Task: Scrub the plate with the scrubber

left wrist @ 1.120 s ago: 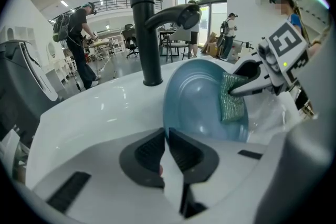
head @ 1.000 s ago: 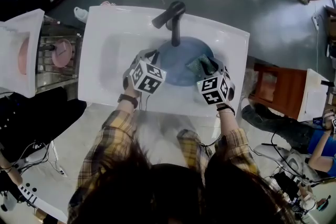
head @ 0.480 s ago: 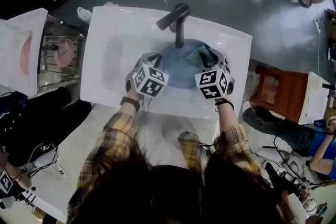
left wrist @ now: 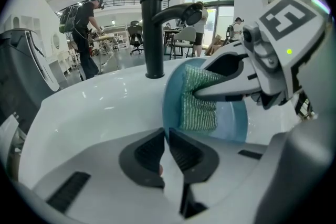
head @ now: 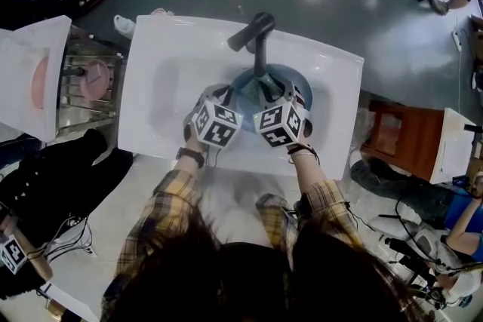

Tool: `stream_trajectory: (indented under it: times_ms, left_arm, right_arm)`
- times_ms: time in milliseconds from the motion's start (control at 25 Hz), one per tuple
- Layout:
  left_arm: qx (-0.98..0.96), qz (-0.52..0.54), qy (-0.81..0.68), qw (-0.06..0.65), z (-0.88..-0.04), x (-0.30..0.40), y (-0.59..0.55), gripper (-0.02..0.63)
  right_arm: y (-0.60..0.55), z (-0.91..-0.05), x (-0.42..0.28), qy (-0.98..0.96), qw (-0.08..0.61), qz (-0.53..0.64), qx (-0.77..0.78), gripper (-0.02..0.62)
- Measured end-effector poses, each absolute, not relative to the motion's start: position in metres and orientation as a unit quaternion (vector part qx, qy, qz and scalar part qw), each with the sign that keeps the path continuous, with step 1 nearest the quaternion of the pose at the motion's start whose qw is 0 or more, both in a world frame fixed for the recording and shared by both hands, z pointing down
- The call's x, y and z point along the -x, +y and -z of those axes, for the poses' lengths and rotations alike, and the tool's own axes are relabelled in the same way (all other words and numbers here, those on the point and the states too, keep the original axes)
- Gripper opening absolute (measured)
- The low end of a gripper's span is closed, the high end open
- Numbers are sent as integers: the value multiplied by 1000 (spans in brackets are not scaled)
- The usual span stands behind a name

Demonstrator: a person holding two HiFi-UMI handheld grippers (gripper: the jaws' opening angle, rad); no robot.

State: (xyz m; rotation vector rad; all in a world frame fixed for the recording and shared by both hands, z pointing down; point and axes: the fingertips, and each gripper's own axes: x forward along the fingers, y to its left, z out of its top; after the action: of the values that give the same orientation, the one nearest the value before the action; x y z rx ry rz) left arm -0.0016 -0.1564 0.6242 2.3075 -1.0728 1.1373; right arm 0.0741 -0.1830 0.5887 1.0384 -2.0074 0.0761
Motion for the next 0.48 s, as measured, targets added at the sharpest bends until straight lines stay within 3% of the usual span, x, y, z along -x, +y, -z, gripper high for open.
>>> stream_trajectory:
  times_ms: [480]
  left_arm:
    - [-808, -406, -382, 190, -630, 4, -154, 25]
  right_arm:
    - [-143, -624, -50, -815, 466, -30, -344, 109]
